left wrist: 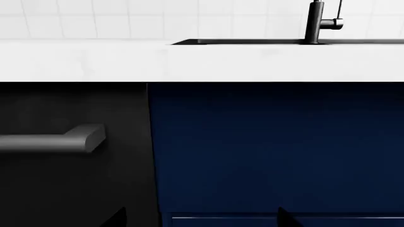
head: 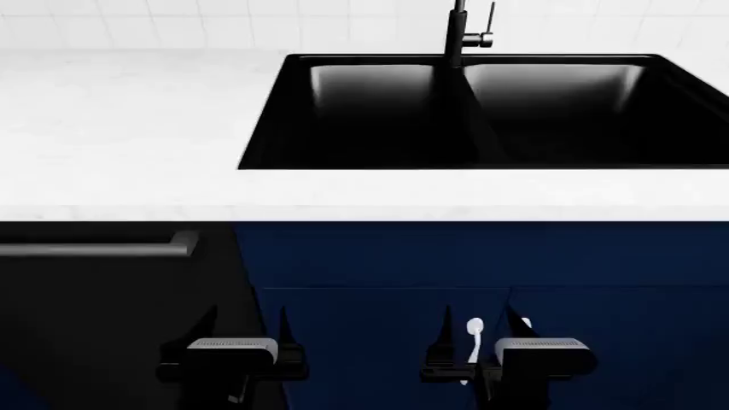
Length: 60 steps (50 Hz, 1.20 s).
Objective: Pick and place the shaker into the drawer. Then close the cabinet.
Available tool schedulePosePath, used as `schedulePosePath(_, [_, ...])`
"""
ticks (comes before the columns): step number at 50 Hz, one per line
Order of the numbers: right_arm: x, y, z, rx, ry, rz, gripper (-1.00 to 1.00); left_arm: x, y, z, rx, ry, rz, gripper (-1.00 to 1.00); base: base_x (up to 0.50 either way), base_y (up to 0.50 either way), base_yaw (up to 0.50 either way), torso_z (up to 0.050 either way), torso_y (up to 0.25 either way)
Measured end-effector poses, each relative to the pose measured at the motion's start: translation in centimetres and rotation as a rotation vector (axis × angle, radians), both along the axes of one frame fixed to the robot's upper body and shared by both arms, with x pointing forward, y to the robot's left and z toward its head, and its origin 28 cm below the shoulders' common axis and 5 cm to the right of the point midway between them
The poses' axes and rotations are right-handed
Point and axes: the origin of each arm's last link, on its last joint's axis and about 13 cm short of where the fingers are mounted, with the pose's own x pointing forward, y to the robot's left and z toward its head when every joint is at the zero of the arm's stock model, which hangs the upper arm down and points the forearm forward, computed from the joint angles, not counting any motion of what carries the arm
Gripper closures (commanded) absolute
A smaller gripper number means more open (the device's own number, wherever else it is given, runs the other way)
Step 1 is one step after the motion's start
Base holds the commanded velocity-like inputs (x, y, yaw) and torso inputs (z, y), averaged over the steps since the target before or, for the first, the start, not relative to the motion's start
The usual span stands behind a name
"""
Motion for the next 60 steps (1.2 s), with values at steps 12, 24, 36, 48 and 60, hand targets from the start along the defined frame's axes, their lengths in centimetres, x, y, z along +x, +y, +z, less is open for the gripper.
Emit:
schedulePosePath(12, [0.0, 0.0, 0.0, -0.006, -0.002, -0.005, -1.00, 0.1, 0.0, -0.1, -0.006, 0.011, -0.002, -1.00, 0.00, 0.42, 0.00, 0.000, 0.000])
schedulePosePath(24, [0.0, 0.0, -0.1, -0.008, 0.002, -0.005, -1.00, 0.2, 0.0, -0.2, -0.018, 0.023, 0.001, -1.00, 0.00, 0.50, 0.00, 0.000, 0.000])
schedulePosePath(36, [9.6, -1.4, 13.2, -0.013, -0.178, 0.034, -1.00, 9.8, 2.1, 12.9, 0.069, -0.177, -0.048, -1.00, 0.00, 0.00, 0.00, 0.000, 0.000])
schedulePosePath(48, [17.3, -1.8, 42.3, -0.079, -0.458, 0.053, -1.00, 18.5, 2.1, 40.8, 0.269, -0.415, -0.055, -1.00, 0.00, 0.00, 0.00, 0.046, 0.017])
schedulePosePath(60, [12.2, -1.6, 53.3, -0.127, -0.489, 0.087, -1.00, 14.8, 3.3, 50.2, 0.296, -0.367, -0.004, -1.00, 0.00, 0.00, 0.00, 0.050, 0.015])
